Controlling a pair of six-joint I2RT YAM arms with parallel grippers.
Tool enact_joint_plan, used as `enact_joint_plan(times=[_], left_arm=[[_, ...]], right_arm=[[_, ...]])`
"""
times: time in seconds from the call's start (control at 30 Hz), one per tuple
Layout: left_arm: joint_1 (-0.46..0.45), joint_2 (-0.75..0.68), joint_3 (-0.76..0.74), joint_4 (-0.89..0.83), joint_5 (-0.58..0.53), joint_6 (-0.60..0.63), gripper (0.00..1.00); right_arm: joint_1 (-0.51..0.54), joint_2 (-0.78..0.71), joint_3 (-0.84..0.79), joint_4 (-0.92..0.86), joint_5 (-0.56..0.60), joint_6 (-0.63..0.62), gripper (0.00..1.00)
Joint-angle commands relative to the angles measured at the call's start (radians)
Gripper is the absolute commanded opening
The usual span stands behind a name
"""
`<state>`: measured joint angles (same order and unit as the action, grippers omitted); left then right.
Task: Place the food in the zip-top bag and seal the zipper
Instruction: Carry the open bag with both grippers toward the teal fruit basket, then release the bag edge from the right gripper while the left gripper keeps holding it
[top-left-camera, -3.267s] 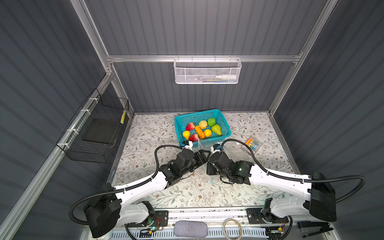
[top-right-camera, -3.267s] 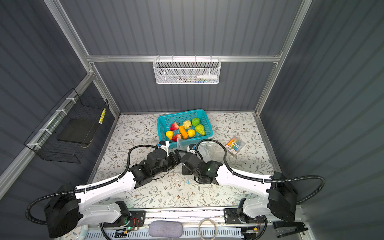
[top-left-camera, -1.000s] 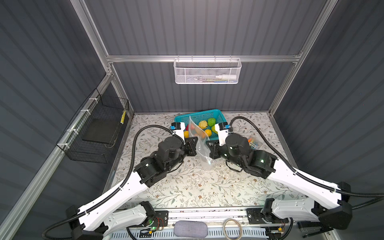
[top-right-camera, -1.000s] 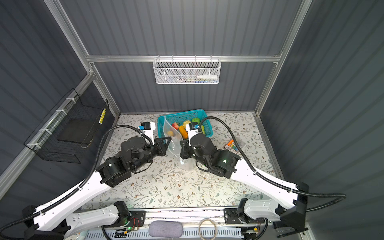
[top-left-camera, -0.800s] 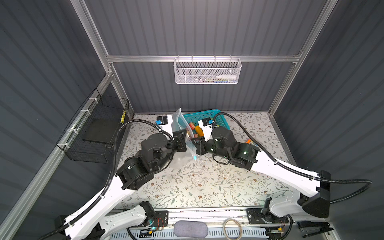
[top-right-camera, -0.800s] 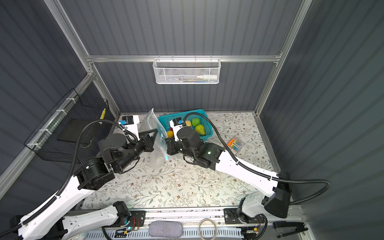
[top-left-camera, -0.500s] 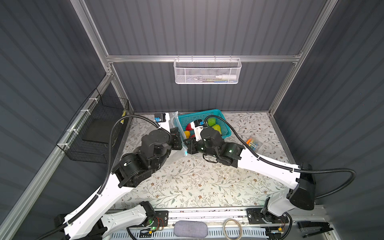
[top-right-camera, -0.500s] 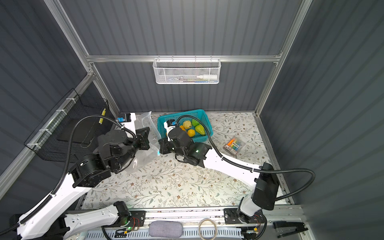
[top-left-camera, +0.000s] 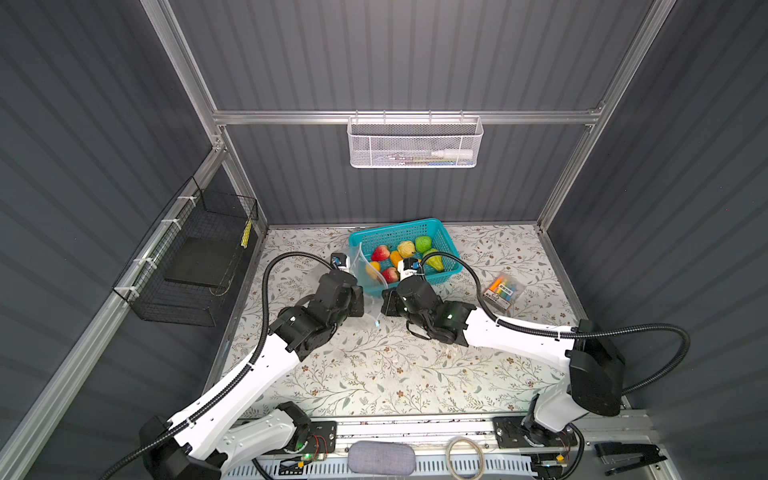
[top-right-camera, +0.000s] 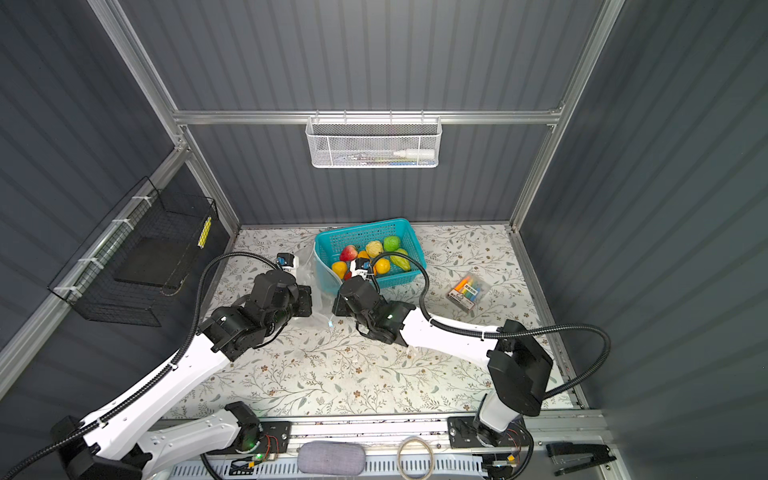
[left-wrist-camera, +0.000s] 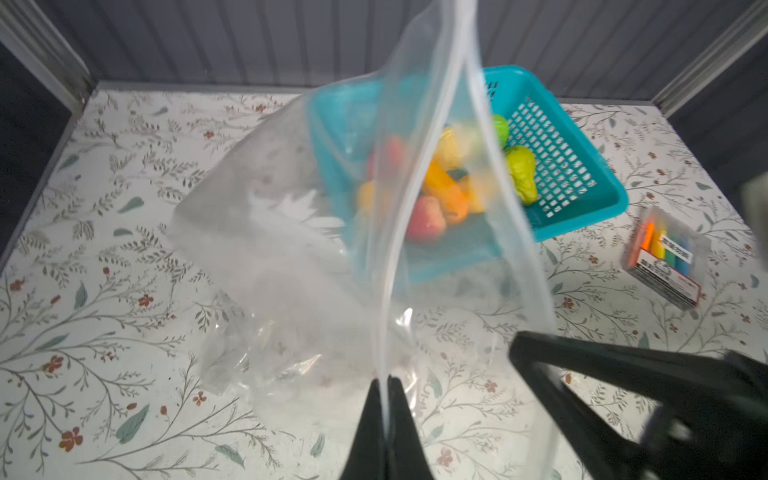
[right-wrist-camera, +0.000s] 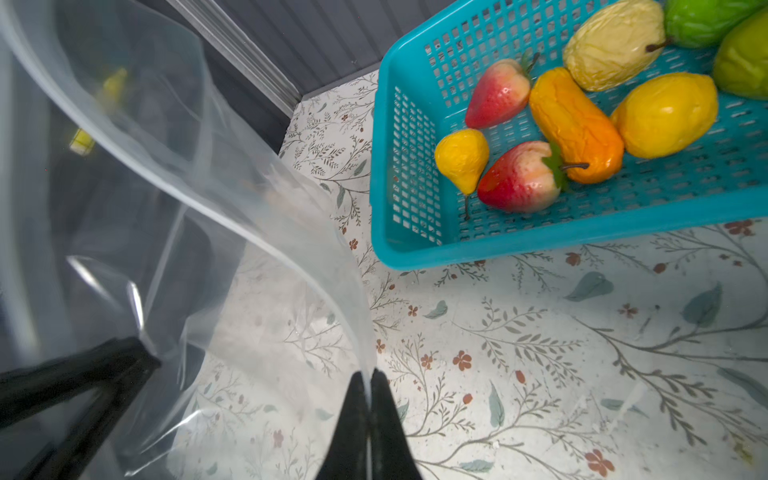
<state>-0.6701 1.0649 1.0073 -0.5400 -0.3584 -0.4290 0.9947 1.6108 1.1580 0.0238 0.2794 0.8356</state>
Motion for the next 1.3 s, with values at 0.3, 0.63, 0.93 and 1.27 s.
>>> enact_joint_plan(times=[0.3, 0.63, 0.93, 1.27], left_arm=[[0.029, 0.068, -0.002, 0.046, 0.131, -0.004, 0.00], [0.135, 0.129, 0.024, 0.081, 0.167, 0.024, 0.00], [0.248, 0.158, -0.007, 0.121, 0.250, 0.047, 0.00], [0.276, 0.132, -0.039, 0.136, 0.259, 0.053, 0.00]], right_arm=[[-0.189, -0.112, -0.090, -0.014, -0.230, 0.011, 0.51], [-0.215, -0.237, -0.260, -0.025, -0.125, 0.312, 0.70], [-0.243, -0.035, -0.037, -0.070, -0.232, 0.327, 0.75], [-0.263, 0.153, 0.156, -0.206, -0.290, 0.332, 0.75]])
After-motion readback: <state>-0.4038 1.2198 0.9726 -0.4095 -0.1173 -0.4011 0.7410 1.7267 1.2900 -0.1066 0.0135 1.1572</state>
